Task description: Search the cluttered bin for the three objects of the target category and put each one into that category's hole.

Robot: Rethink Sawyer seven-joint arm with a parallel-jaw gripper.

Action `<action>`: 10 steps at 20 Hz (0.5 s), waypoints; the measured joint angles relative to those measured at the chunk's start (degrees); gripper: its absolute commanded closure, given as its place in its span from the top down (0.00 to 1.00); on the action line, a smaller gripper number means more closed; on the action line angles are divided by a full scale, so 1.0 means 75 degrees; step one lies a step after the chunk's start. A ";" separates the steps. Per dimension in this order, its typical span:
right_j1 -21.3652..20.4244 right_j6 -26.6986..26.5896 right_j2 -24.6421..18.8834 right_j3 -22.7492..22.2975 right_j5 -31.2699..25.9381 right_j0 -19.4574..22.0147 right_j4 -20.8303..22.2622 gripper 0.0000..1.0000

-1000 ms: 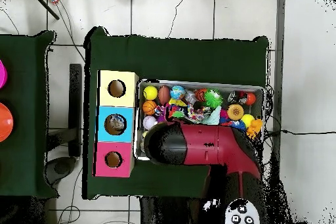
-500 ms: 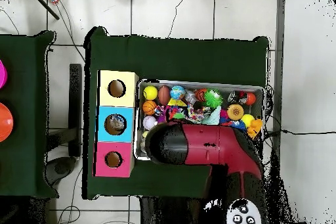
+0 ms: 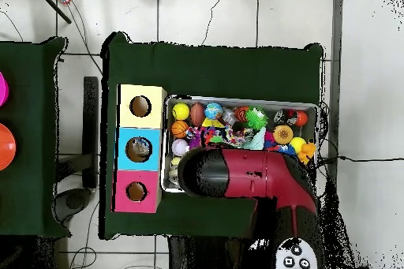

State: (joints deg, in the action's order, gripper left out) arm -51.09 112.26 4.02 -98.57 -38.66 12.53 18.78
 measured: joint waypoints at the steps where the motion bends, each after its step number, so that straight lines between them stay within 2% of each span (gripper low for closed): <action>1: -0.0008 0.0000 -0.0011 0.0001 -0.0003 0.0060 0.0000 0.00; 10: 0.0053 0.0000 -0.0149 0.0002 -0.0006 0.0581 0.0000 0.00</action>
State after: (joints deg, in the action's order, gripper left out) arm -50.70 112.26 2.90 -98.56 -38.71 16.89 18.78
